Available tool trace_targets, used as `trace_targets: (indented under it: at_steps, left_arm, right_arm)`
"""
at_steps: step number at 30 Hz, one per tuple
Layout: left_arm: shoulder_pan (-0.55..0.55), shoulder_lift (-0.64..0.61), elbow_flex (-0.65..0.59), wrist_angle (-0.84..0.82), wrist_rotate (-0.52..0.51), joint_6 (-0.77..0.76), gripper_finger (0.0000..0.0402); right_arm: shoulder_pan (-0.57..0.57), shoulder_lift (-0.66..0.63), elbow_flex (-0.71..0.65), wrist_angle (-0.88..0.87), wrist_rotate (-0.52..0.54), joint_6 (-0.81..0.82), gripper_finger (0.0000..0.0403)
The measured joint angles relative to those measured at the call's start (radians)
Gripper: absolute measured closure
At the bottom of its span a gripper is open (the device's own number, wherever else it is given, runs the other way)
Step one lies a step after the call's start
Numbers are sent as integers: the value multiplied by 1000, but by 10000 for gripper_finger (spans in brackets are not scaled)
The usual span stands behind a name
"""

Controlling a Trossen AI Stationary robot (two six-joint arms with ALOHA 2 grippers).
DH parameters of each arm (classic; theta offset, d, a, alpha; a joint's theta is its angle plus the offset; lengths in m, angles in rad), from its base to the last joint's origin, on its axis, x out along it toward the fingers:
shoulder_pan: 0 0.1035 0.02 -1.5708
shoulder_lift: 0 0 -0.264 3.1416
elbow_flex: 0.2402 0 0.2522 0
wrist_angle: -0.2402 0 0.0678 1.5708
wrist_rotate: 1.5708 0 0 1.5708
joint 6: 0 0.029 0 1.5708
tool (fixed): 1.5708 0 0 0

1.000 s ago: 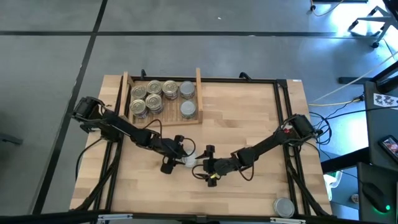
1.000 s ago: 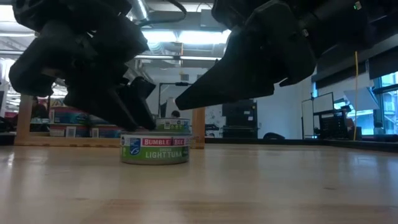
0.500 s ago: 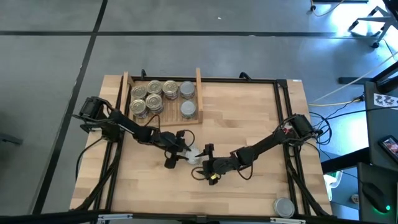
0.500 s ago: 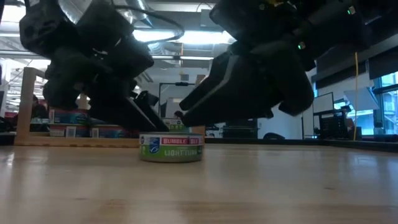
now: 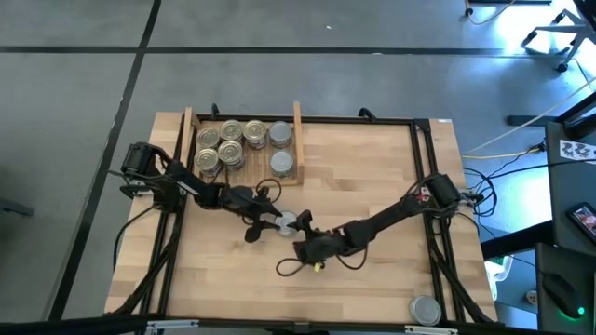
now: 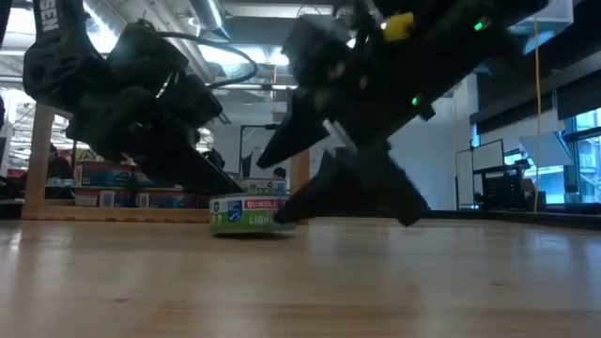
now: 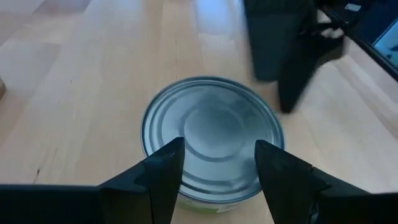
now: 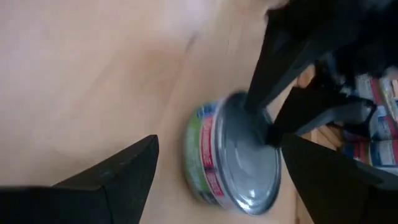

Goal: Stack canned seafood by type on shelf
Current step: Stack the green tuna can on top of the other green tuna can on the shelf

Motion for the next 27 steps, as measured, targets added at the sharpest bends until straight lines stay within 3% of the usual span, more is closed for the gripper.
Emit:
trace_targets:
  at_steps: [17, 22, 27]
  left_arm:
    - [4, 16, -1, 38, 7, -37, 204]
    - [5, 16, -2, 39, -6, -43, 204]
    - [5, 16, -5, 44, -5, -54, 204]
  right_arm:
    - [-59, 98, 77, -66, 129, -133, 73]
    - [-81, 99, 76, -62, 88, -126, 125]
    - [-85, 99, 75, -64, 51, -41, 208]
